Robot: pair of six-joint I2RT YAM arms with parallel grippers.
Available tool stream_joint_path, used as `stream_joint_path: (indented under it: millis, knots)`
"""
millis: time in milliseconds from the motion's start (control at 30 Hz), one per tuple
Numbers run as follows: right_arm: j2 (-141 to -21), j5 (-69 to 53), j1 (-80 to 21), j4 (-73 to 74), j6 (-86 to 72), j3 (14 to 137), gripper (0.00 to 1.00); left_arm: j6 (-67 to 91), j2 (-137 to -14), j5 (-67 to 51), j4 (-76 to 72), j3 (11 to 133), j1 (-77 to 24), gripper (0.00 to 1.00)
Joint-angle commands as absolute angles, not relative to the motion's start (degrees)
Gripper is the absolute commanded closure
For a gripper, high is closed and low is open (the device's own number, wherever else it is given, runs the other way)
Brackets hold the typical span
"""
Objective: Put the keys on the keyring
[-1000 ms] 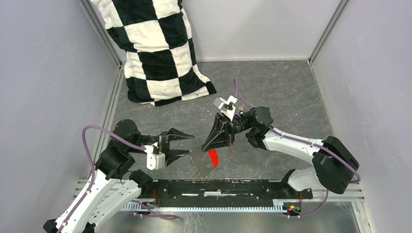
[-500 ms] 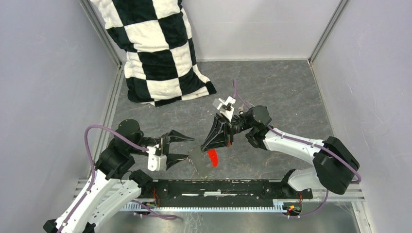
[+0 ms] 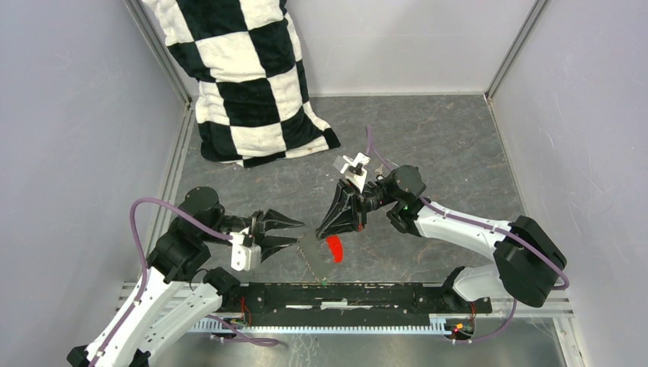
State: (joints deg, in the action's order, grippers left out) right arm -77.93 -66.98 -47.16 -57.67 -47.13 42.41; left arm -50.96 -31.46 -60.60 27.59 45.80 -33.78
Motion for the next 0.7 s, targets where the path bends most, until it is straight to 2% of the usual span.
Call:
stream_joint_path:
  millis: [0,467,567,667]
  knots:
    - [-76.2,-66.3,-47.2,-58.6,-46.0,44.1,0.99,-52.8,-31.7,-62.1,27.2,48.1,-33.7,0.57]
    - [-75.1,-66.5,-47.2,-56.6,-44.5,44.0,0.99,-51.8,-30.8,-62.6,27.2,47.2,-33.7,0.84]
    - [-75.0,-66.9,-47.2,-56.2,-44.3,44.0,0.99,-51.7,-30.8,-62.8,27.2,47.3,-33.7,0.97]
    - [-74.7,-67.3,-47.2,-55.8,-44.1,44.1,0.99,-51.7,-30.8,-63.0,27.2,47.3,-33.7,0.98]
